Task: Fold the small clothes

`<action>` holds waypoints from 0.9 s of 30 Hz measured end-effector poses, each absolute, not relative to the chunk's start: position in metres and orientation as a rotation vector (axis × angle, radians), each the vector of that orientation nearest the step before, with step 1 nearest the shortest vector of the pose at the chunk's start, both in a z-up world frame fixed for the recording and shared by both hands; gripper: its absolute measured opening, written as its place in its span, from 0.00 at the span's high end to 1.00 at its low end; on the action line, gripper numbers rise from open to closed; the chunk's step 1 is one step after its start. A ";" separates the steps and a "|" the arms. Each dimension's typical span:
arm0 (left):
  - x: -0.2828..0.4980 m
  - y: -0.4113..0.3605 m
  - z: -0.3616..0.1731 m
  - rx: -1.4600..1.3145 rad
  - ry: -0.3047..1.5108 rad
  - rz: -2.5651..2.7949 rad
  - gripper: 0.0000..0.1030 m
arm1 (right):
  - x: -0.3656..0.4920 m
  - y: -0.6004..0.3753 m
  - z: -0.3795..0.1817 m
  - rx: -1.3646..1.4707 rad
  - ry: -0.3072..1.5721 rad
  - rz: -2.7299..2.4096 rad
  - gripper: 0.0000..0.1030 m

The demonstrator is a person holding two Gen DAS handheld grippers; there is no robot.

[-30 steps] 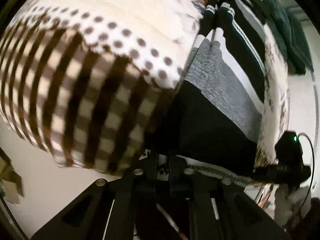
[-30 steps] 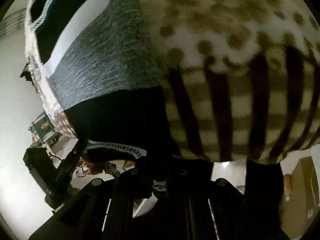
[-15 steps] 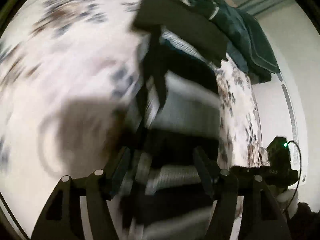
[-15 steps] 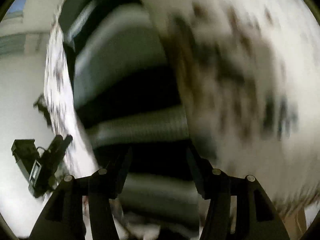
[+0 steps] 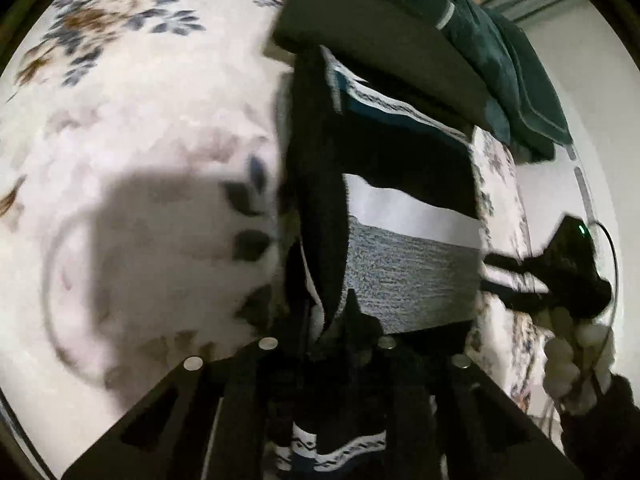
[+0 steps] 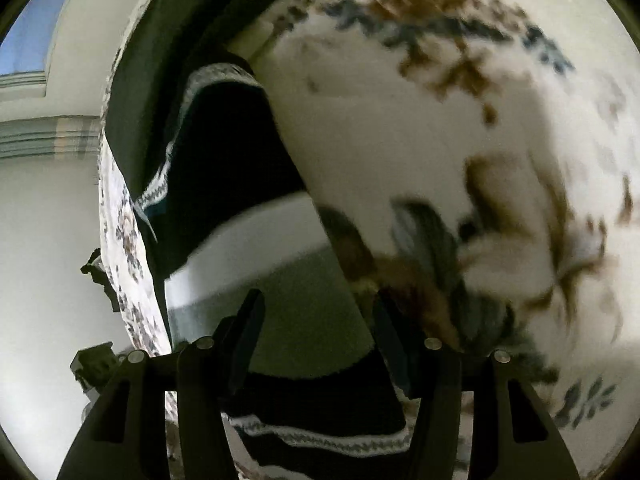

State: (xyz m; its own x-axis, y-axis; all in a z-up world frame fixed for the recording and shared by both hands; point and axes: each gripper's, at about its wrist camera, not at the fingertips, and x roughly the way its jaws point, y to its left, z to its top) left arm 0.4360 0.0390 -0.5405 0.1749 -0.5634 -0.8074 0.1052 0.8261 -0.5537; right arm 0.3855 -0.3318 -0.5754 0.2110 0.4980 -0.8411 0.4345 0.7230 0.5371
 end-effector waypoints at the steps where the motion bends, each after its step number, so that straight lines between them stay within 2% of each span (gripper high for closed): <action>1: 0.441 0.037 -0.536 -0.394 1.318 -0.483 0.78 | 0.393 -0.334 -0.573 0.835 1.391 0.053 0.43; 6: 0.491 0.036 -0.525 -0.410 1.231 -0.446 0.55 | 0.453 -0.335 -0.568 0.803 1.313 0.083 0.43; 12: 0.582 0.032 -0.562 -0.438 1.227 -0.278 0.55 | 0.522 -0.301 -0.588 0.658 1.323 0.060 0.43; 16: 0.597 0.030 -0.575 -0.383 1.232 -0.240 0.53 | 0.536 -0.304 -0.612 0.569 1.367 -0.073 0.44; 21: 0.594 0.038 -0.569 -0.393 1.232 -0.266 0.53 | 0.549 -0.292 -0.614 0.558 1.388 -0.074 0.44; 26: 0.570 0.042 -0.533 -0.410 1.165 -0.307 0.55 | 0.522 -0.307 -0.584 0.708 1.358 -0.008 0.43; 27: 0.560 0.045 -0.523 -0.412 1.149 -0.318 0.50 | 0.511 -0.309 -0.576 0.738 1.346 0.019 0.43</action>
